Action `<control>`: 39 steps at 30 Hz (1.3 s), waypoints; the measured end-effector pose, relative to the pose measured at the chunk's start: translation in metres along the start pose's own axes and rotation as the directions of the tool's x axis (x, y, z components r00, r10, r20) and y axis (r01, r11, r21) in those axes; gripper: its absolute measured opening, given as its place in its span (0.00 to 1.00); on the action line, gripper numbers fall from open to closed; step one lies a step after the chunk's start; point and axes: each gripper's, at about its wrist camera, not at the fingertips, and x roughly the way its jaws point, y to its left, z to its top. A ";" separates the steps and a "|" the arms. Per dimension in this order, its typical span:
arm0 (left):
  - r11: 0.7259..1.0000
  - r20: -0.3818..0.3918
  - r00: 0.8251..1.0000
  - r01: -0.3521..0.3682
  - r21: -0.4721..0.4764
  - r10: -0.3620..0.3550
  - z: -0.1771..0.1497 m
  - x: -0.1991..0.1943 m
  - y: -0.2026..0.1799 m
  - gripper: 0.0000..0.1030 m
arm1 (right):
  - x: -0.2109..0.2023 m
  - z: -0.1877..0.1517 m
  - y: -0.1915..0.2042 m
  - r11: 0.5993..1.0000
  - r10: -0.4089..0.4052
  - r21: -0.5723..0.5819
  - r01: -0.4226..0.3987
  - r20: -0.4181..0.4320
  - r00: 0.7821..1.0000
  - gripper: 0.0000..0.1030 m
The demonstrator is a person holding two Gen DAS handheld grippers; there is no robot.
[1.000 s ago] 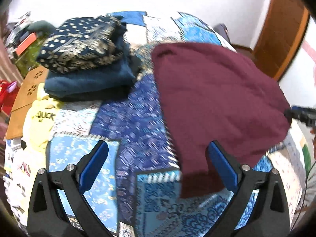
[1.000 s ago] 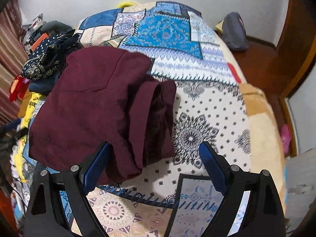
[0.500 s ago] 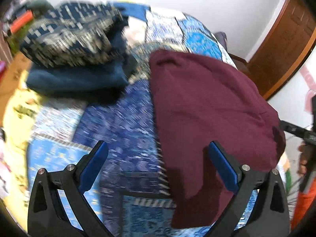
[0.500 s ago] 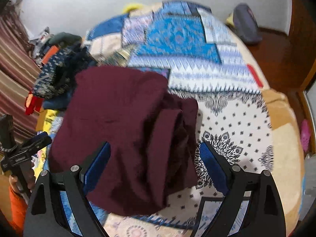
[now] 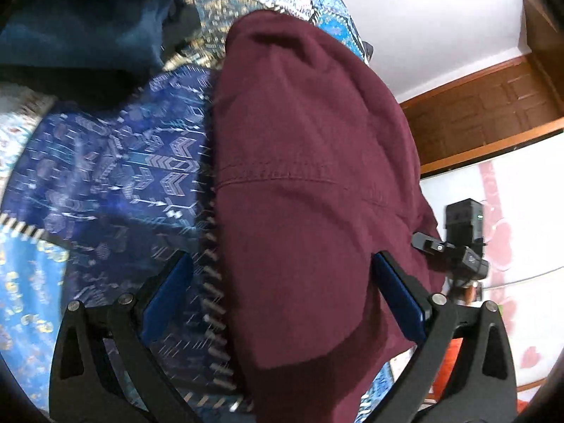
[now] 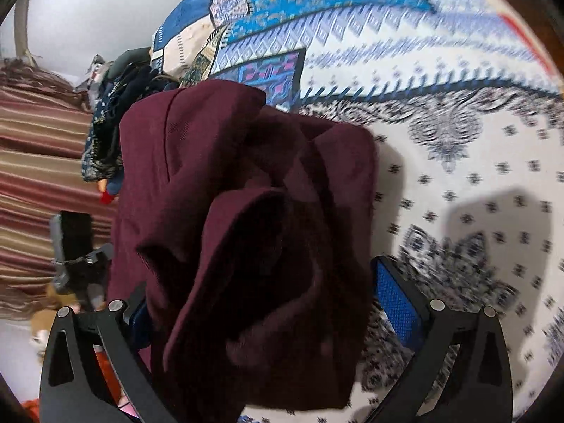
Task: Fold large clothes
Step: 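Grasp the folded bundle with the right gripper and lift it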
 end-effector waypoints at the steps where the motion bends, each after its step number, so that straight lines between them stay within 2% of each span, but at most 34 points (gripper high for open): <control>1: 1.000 -0.006 1.000 0.008 -0.006 -0.008 0.001 0.003 0.001 0.99 | 0.001 0.001 0.000 1.000 0.009 -0.001 -0.009 -0.004 1.000 1.00; 7: 1.000 0.000 1.000 0.028 0.002 -0.028 0.004 0.011 -0.005 0.99 | 0.003 0.003 0.007 1.000 0.012 0.000 -0.012 -0.005 1.000 1.00; 8: 0.999 0.002 0.999 0.039 0.003 -0.039 0.003 0.011 -0.006 0.95 | 0.001 0.002 0.008 1.000 0.009 0.004 -0.009 0.001 1.000 0.99; 9: 0.998 0.001 0.998 0.066 0.004 -0.066 0.000 0.011 -0.008 0.87 | -0.001 -0.002 0.010 1.000 0.001 0.006 -0.001 0.014 1.000 0.97; 11: 0.995 -0.010 0.995 0.102 0.006 -0.102 -0.003 0.010 -0.012 0.82 | -0.006 -0.005 0.013 1.000 -0.010 0.005 0.010 0.032 0.999 0.88; 12: 0.995 -0.011 0.995 0.099 0.013 -0.099 -0.006 0.009 -0.015 0.80 | -0.009 -0.006 0.015 1.000 -0.013 0.010 0.013 0.037 0.999 0.85; 16: 0.993 -0.020 0.993 0.118 0.001 -0.118 -0.011 0.004 -0.013 0.73 | -0.021 -0.011 0.026 0.999 -0.042 -0.004 0.043 0.046 0.998 0.64; 20: 0.994 -0.002 0.995 0.099 0.045 -0.099 -0.015 -0.009 -0.027 0.62 | -0.033 -0.020 0.049 0.996 -0.074 -0.051 0.077 0.060 0.995 0.44; 23: 0.991 0.024 0.994 0.102 0.086 -0.104 -0.015 -0.027 -0.044 0.56 | -0.042 -0.024 0.069 0.994 -0.076 -0.076 0.082 0.080 0.994 0.38; 27: 0.985 0.059 0.990 0.117 0.128 -0.126 -0.009 -0.059 -0.061 0.54 | -0.053 -0.022 0.107 0.986 -0.086 -0.132 0.103 0.131 0.988 0.36; 31: 0.974 0.136 0.981 0.110 0.199 -0.139 0.004 -0.111 -0.078 0.54 | -0.064 -0.007 0.150 0.980 -0.056 -0.179 0.093 0.198 0.979 0.36; 36: 0.954 0.262 0.953 0.071 0.292 -0.151 0.033 -0.191 -0.090 0.54 | -0.072 0.022 0.212 0.959 0.007 -0.275 0.075 0.285 0.958 0.36; 39: 0.949 0.317 0.935 0.053 0.310 -0.156 0.054 -0.229 -0.085 0.54 | -0.062 0.046 0.248 0.945 0.042 -0.321 0.065 0.315 0.948 0.36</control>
